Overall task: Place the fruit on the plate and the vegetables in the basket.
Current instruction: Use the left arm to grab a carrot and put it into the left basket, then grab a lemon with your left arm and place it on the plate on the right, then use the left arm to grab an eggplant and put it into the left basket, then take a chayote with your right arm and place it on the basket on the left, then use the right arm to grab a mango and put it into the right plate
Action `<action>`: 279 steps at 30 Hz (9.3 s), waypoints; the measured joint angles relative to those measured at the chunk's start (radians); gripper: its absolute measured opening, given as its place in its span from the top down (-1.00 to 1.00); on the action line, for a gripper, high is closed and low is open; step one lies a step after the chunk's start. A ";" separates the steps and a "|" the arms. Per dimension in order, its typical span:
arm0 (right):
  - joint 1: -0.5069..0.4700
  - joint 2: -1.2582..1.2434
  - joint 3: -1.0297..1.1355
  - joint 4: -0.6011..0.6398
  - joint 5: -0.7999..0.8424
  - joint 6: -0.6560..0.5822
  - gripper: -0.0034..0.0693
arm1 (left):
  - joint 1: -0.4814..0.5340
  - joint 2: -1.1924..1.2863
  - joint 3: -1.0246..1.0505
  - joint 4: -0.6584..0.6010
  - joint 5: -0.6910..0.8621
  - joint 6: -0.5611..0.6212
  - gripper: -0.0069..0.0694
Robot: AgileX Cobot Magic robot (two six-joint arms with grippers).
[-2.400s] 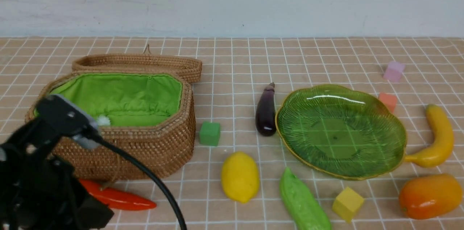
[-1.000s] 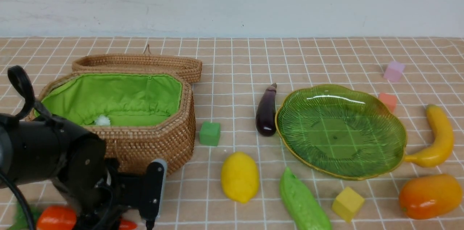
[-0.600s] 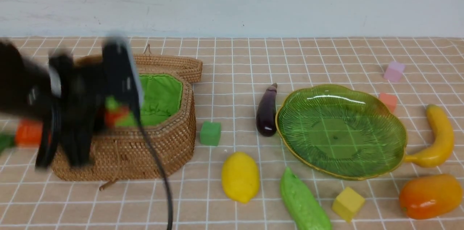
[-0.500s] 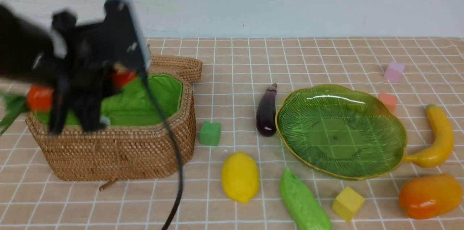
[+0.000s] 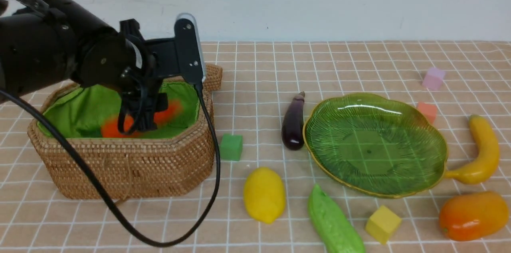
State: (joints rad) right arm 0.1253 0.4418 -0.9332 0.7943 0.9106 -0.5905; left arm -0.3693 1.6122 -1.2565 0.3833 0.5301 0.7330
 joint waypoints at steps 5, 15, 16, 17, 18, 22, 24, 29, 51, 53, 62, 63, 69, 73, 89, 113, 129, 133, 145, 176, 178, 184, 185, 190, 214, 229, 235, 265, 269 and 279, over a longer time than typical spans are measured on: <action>0.000 0.000 0.000 0.000 0.013 0.009 0.43 | -0.012 -0.095 0.000 -0.156 0.111 -0.227 -0.89; 0.000 0.000 0.000 -0.095 0.159 0.190 0.42 | -0.387 -0.076 -0.019 -0.398 0.303 -0.837 0.33; 0.000 0.000 0.000 -0.102 0.181 0.195 0.42 | -0.412 -0.029 -0.031 -0.383 0.327 -0.888 0.34; 0.000 0.000 0.000 -0.103 0.184 0.196 0.42 | -0.422 -0.012 -0.038 -0.372 0.342 -0.915 0.33; 0.000 0.000 0.000 -0.107 0.205 0.199 0.41 | -0.437 0.058 -0.073 -0.332 0.374 -0.974 0.22; 0.000 0.000 0.000 -0.110 0.229 0.202 0.41 | -0.439 0.201 -0.193 -0.238 0.427 -1.122 -0.29; 0.000 0.000 0.000 -0.110 0.238 0.202 0.41 | -0.438 0.257 -0.241 -0.212 0.430 -1.177 -0.53; 0.000 0.000 0.000 -0.110 0.261 0.202 0.40 | -0.438 0.379 -0.357 -0.142 0.430 -1.259 -0.92; 0.000 0.000 -0.001 -0.137 0.281 0.182 0.40 | -0.438 0.507 -0.548 -0.005 0.625 -1.316 -0.68; 0.000 0.000 -0.001 -0.156 0.268 0.190 0.40 | -0.438 0.489 -0.577 -0.005 0.634 -1.307 -0.68; 0.000 0.000 -0.001 -0.392 0.118 0.416 0.40 | -0.439 0.450 -0.707 -0.405 0.228 -0.862 -0.68; 0.000 0.000 -0.001 -0.396 0.119 0.436 0.40 | -0.442 0.476 -0.707 -0.452 0.160 -0.813 -0.68; 0.000 0.000 -0.001 -0.367 0.150 0.461 0.39 | -0.443 0.619 -0.706 -0.568 -0.021 -0.695 -0.68; 0.000 0.000 -0.001 -0.355 0.163 0.461 0.37 | -0.443 0.682 -0.701 -0.566 -0.054 -0.685 -0.82; 0.000 0.000 -0.001 -0.359 0.149 0.462 0.37 | -0.368 0.461 -0.709 -0.365 0.132 -0.861 -0.34; 0.000 0.002 -0.001 -0.359 0.135 0.462 0.37 | -0.189 0.786 -0.897 -0.378 0.128 -0.791 -0.46; 0.000 0.002 -0.001 -0.359 0.156 0.464 0.37 | -0.186 0.824 -0.898 -0.372 0.105 -0.786 -0.46; 0.000 0.002 -0.001 -0.359 0.156 0.464 0.37 | -0.186 0.837 -0.900 -0.321 0.105 -0.786 -0.45; 0.000 0.002 -0.001 -0.359 0.156 0.465 0.35 | -0.185 0.839 -0.898 -0.219 0.169 -0.847 -0.13; 0.000 0.043 -0.001 -0.179 0.085 0.289 0.31 | 0.228 0.113 -0.205 -0.303 0.337 0.218 -0.54; 0.000 0.099 -0.005 -0.125 0.125 0.255 0.31 | 0.228 0.100 -0.198 -0.312 0.335 0.178 -0.84; 0.000 0.277 -0.057 -0.117 0.230 0.242 0.32 | 0.228 -0.027 -0.197 -0.475 0.348 -0.031 -0.83; 0.000 0.325 -0.073 -0.119 0.239 0.243 0.36 | 0.228 -0.088 -0.197 -0.543 0.354 -0.147 -0.68; 0.044 0.517 -0.116 -0.122 0.245 0.257 0.63 | 0.228 -0.337 -0.136 -0.639 0.394 -0.451 0.41; 0.509 1.370 -0.222 -0.853 -0.165 0.779 -0.57 | 0.228 -1.173 0.610 -0.975 0.284 -0.262 0.85; 0.568 1.382 -0.519 -0.577 0.005 0.507 -0.31 | 0.228 -1.173 0.610 -0.887 0.226 -0.272 0.85; 0.615 1.432 -0.939 -0.449 -0.091 0.237 -0.31 | 0.228 -1.173 0.610 -0.778 0.132 -0.364 0.85; 0.463 1.255 -1.144 -0.887 0.342 0.572 0.91 | 0.220 -1.173 0.610 -1.178 0.291 -0.016 0.85; 0.294 1.083 -0.840 -0.932 0.338 0.761 0.91 | 0.154 -1.173 0.610 -1.175 0.291 -0.004 0.85; -0.122 0.984 -0.085 -0.734 0.058 1.049 -0.29 | 0.051 -1.173 0.610 -1.110 0.290 0.014 0.85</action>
State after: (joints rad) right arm 0.0032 1.4260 -1.0184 0.0605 0.9689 0.4581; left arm -0.3186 0.4388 -0.6468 -0.7267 0.8198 0.7465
